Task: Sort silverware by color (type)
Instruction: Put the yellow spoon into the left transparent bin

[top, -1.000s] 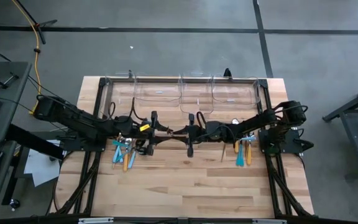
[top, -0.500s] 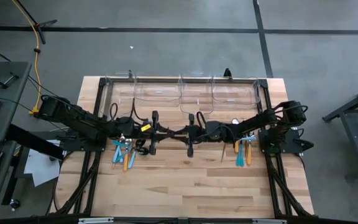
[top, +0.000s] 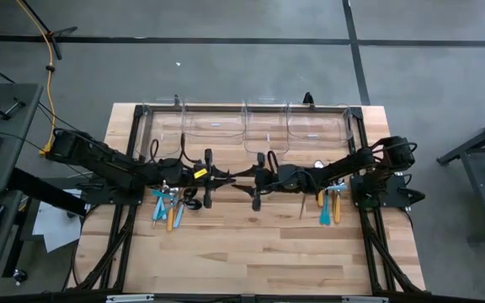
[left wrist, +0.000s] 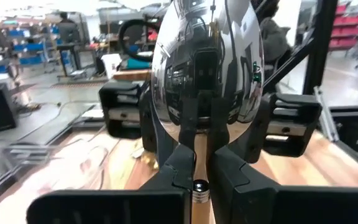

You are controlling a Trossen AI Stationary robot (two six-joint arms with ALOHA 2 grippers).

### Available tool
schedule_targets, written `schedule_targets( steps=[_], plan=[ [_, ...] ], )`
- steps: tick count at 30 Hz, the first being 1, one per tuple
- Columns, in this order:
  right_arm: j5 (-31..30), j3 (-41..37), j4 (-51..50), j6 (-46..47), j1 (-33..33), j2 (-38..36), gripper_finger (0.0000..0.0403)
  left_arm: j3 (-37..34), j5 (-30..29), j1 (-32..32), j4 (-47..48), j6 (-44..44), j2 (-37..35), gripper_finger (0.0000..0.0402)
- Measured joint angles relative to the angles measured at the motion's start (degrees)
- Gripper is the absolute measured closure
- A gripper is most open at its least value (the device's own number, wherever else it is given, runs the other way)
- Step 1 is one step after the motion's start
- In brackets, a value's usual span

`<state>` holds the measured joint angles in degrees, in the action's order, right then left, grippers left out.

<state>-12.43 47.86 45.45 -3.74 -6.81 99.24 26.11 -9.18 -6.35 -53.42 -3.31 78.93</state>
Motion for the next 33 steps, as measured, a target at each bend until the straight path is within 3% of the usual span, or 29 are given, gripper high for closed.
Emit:
schedule_targets(
  steps=[5,13,17,20,27,33],
  plan=[
    [-3.1,-0.02,-5.85,-2.61,0.02,-2.03,0.0223,-0.02,-2.0,0.0,8.42,-0.95,-5.26,0.0394],
    [-5.17,-0.02,-25.16,-1.42,-0.16,-12.56,0.022,-0.06,-8.57,-0.13,31.15,-0.37,-20.31,0.0394],
    [-13.2,-0.02,-32.19,-1.24,-2.62,-16.71,0.0219,-0.17,-11.26,-0.67,38.37,1.07,-26.8,0.0394],
    [-20.92,-0.15,-35.92,-2.02,-5.49,-18.26,0.0219,-3.3,-14.17,-1.74,36.48,0.36,-31.14,0.0394],
    [-35.39,-11.91,-22.95,-4.12,-8.61,-23.79,0.0219,-12.87,-16.82,-1.06,27.75,0.93,-41.59,0.0394],
    [-30.02,-22.13,-4.47,-1.43,-6.09,-29.22,0.0219,-13.31,-16.61,-0.74,28.62,2.18,-44.59,0.0394]
  ],
)
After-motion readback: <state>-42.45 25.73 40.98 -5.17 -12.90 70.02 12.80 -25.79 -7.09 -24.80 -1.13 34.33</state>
